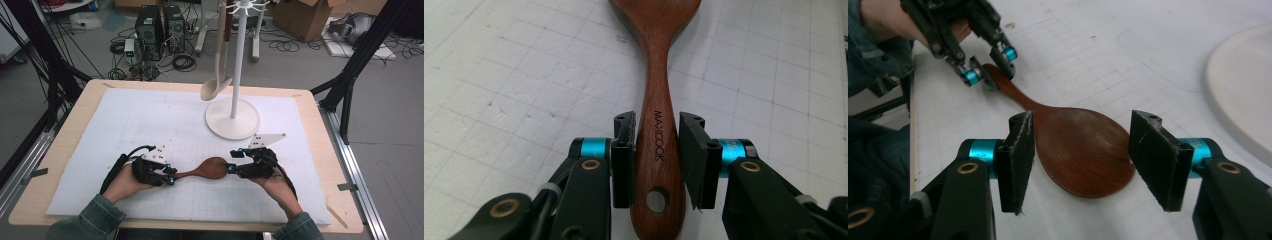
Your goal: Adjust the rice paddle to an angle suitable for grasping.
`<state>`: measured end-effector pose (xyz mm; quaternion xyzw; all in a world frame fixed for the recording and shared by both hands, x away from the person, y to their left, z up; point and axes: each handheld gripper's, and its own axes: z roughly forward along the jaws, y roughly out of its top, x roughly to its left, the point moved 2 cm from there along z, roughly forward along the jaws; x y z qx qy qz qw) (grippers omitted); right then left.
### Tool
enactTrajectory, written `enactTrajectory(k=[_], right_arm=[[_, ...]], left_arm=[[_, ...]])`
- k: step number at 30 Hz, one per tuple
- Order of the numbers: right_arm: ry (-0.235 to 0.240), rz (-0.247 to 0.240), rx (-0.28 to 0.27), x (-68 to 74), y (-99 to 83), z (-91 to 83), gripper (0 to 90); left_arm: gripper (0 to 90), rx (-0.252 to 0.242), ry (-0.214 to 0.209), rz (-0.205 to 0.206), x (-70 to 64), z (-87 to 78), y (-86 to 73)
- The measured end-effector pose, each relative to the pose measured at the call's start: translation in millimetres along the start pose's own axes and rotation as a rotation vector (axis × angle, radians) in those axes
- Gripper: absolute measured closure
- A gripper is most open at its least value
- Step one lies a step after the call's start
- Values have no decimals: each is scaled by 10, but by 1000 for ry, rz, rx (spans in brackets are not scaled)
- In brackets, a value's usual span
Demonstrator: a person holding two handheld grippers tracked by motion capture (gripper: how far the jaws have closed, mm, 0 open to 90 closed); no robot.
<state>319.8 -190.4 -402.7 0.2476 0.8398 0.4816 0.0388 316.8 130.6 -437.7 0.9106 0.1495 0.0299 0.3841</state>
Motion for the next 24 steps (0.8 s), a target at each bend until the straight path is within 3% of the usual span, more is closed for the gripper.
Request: enactTrajectory(k=[11, 24], right_arm=[[74, -44, 72, 93, 62, 383, 413], [125, -109, 122, 232, 130, 671, 402]], left_arm=[[689, 12, -14, 15, 18, -46, 92], [689, 21, -52, 48, -30, -18, 195]])
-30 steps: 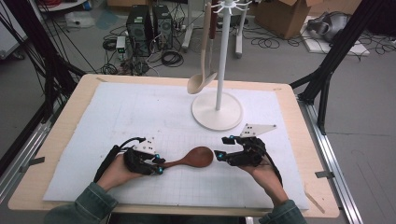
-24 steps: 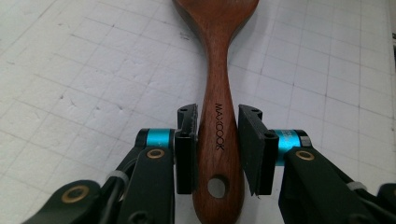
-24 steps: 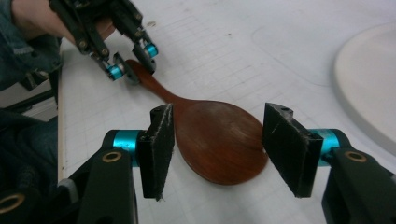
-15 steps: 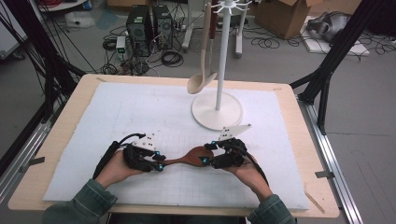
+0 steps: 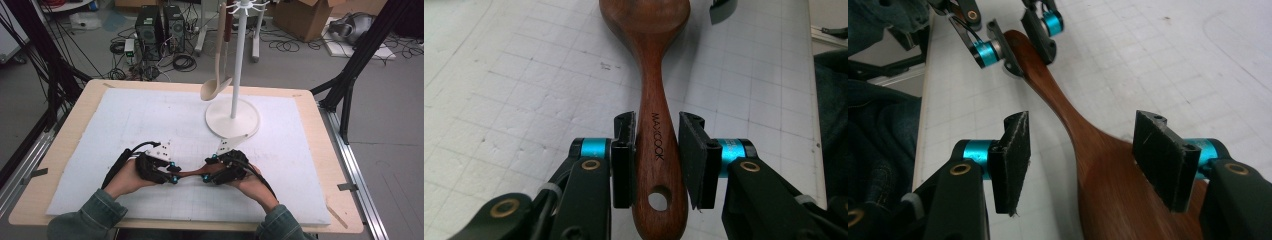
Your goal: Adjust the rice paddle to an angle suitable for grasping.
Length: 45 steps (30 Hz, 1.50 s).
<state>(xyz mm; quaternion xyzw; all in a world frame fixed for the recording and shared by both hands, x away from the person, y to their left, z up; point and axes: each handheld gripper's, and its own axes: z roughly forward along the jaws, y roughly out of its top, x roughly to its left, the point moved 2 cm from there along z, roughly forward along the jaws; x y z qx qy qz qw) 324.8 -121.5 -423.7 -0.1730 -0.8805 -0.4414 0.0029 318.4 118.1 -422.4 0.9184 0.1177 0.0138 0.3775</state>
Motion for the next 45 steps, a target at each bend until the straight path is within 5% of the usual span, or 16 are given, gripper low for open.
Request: enactTrajectory(k=[13, 23, 32, 38, 45], right_arm=[[48, -55, 76, 66, 31, 212, 432], [105, -119, 130, 99, 8, 298, 589], [132, -165, 123, 99, 13, 298, 708], [155, -202, 106, 122, 26, 279, 767], [136, -178, 90, 103, 34, 230, 769]], left_arm=[[690, -2, -45, 38, -71, -11, 112], [689, -19, -67, 58, -109, -21, 192], [686, -18, -79, 63, -107, -37, 200], [639, -70, -49, 47, -78, -80, 206], [514, -127, -20, 3, -16, -228, 191]])
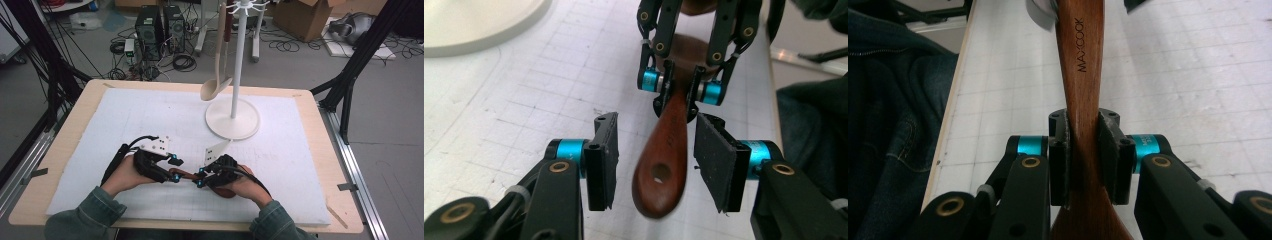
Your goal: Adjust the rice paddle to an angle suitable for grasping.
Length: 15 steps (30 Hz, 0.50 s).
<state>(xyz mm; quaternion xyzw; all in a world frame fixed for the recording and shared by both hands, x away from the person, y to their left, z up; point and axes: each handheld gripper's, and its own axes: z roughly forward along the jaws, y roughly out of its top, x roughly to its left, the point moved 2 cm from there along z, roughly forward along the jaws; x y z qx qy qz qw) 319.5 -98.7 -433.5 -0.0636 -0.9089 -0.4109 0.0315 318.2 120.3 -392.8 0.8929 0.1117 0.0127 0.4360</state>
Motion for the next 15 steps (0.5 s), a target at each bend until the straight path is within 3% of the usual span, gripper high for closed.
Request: enactTrajectory(k=[6, 15], right_arm=[[-36, 17, -23, -11, 6, -53, 770], [-82, 63, -116, 11, 101, -125, 771]], left_arm=[[398, -33, 30, -42, 44, -91, -11], [381, -45, 27, -72, 46, -99, 0]])
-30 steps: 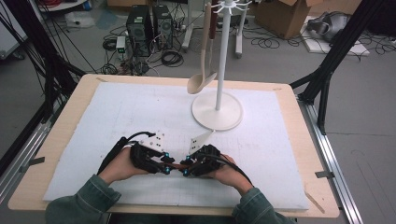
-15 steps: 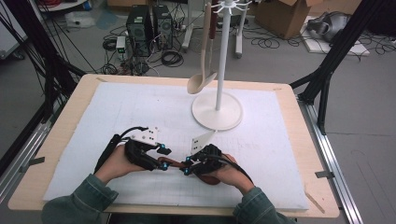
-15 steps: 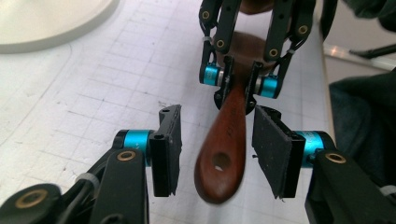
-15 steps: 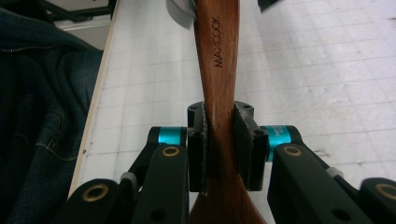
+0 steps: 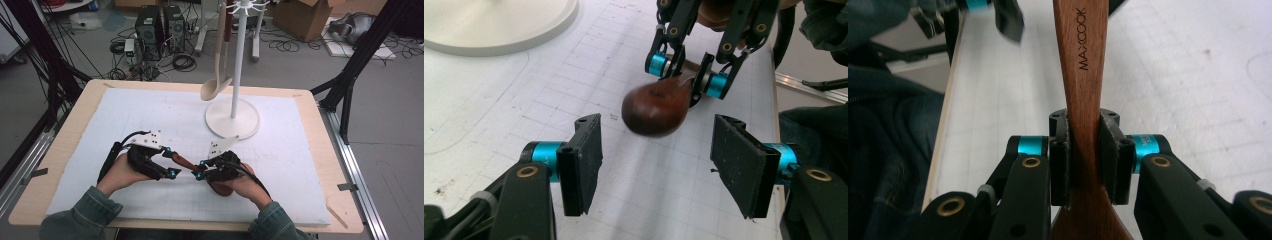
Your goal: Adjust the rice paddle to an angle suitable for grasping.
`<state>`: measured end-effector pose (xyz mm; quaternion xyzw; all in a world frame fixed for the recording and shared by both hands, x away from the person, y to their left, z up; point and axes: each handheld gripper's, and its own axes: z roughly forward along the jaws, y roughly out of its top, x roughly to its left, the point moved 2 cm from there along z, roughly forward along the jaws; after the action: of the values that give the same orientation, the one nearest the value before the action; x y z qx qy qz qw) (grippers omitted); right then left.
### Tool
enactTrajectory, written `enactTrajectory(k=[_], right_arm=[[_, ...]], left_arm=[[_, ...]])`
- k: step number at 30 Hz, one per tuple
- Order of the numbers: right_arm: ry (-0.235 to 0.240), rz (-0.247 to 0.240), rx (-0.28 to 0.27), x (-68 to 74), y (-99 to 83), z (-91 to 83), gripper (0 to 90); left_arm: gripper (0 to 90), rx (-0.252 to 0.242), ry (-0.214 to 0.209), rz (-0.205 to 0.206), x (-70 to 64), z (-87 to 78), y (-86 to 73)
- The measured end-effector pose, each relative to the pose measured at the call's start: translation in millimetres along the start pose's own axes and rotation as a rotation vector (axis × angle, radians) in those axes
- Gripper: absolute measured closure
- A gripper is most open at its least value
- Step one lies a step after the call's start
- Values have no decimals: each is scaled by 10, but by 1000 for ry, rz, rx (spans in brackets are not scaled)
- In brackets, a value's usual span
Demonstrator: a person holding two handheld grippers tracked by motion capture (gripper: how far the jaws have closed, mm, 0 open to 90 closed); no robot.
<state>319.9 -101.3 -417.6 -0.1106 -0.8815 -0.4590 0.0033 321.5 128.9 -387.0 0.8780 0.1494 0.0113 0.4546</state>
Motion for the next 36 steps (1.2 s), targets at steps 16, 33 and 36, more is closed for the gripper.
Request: enactTrajectory(k=[16, 33, 36], right_arm=[[-17, 17, -25, 58, 118, 117, 768], [33, 44, -14, 49, 85, 86, 681], [43, 39, -18, 45, 84, 67, 682]], left_arm=[[560, -37, -5, -35, 19, -32, 35], [599, -50, -50, -42, 18, -38, 47], [631, -59, -76, -36, 10, -51, 51]])
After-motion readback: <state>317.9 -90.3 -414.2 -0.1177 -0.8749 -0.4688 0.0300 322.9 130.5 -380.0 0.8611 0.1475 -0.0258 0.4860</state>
